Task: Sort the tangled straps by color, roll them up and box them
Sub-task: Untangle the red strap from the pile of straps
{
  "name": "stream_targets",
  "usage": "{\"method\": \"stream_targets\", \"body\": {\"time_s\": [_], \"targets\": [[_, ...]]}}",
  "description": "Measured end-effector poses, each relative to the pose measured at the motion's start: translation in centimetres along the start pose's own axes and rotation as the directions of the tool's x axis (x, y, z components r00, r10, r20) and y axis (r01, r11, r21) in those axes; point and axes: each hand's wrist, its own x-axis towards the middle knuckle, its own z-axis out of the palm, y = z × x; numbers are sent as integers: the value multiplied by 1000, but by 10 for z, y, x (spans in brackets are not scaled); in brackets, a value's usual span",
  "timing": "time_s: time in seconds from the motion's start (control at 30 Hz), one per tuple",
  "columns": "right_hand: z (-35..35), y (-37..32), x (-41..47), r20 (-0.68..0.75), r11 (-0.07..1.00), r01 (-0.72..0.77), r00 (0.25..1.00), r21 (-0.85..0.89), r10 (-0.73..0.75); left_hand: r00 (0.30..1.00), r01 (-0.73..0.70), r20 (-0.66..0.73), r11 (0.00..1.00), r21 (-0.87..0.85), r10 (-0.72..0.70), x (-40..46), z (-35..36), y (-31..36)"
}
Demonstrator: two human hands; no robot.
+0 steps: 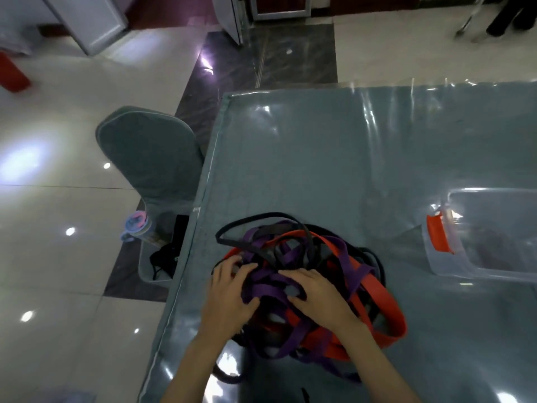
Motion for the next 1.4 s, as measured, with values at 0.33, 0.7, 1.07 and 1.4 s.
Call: {"method": "stream_targets", "body": {"time_s": [0.33,0.7,1.07,1.4], "targets": [[-37,13,39,-409,985,-110,899,132,156,935,338,221,884,-322,-277,58,0,-8],[-24,22,56,-223,880,-227,913,416,341,883,351,-118,805,-479,-455,79,21,19],[-31,11,34,-129,664,-150,927,732,352,973,218,204,728,-650,-109,51,45,54],[-45,10,13,-466,556,197,792,808,395,949,273,-57,898,-345,-310,45,12,19]]}}
